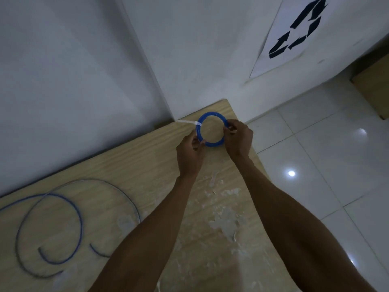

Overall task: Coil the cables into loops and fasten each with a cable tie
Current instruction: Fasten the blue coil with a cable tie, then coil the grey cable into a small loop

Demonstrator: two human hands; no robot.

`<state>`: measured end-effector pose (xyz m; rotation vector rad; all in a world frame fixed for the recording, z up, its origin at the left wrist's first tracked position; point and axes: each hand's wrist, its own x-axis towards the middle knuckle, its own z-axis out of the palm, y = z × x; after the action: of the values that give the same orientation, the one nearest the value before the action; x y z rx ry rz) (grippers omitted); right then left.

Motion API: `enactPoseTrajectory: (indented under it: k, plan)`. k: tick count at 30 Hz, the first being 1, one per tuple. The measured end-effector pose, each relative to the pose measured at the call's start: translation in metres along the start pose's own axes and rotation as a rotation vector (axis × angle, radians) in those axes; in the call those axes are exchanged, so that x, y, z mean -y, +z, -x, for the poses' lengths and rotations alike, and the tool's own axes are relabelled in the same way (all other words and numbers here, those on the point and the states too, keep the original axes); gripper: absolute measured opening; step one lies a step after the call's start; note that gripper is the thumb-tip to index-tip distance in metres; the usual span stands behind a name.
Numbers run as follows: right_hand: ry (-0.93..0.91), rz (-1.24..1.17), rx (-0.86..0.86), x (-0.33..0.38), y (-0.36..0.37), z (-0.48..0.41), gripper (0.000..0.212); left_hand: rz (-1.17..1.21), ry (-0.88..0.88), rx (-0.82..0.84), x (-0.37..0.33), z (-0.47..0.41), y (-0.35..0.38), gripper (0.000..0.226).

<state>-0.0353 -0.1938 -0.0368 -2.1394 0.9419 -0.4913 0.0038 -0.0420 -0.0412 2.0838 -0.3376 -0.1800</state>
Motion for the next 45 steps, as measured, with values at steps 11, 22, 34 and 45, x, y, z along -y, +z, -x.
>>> enactPoseTrajectory:
  k: [11, 22, 34, 45]
  plan:
    - [-0.340, 0.235, 0.080, -0.039, 0.024, 0.023, 0.047, -0.603, 0.228, -0.031, 0.051, 0.015, 0.012, 0.053]
    - [-0.236, 0.583, 0.285, -0.037, 0.026, 0.047, 0.071, -0.747, 0.143, 0.174, 0.052, 0.015, 0.004, 0.064]
    - [-0.099, 0.608, 0.338, -0.015, 0.033, 0.135, 0.066, -0.857, 0.371, 0.422, 0.109, 0.063, -0.121, 0.060]
    - [-0.033, 0.663, 0.437, 0.044, 0.070, 0.265, 0.070, -0.837, 0.495, 0.359, 0.163, 0.150, -0.252, 0.058]
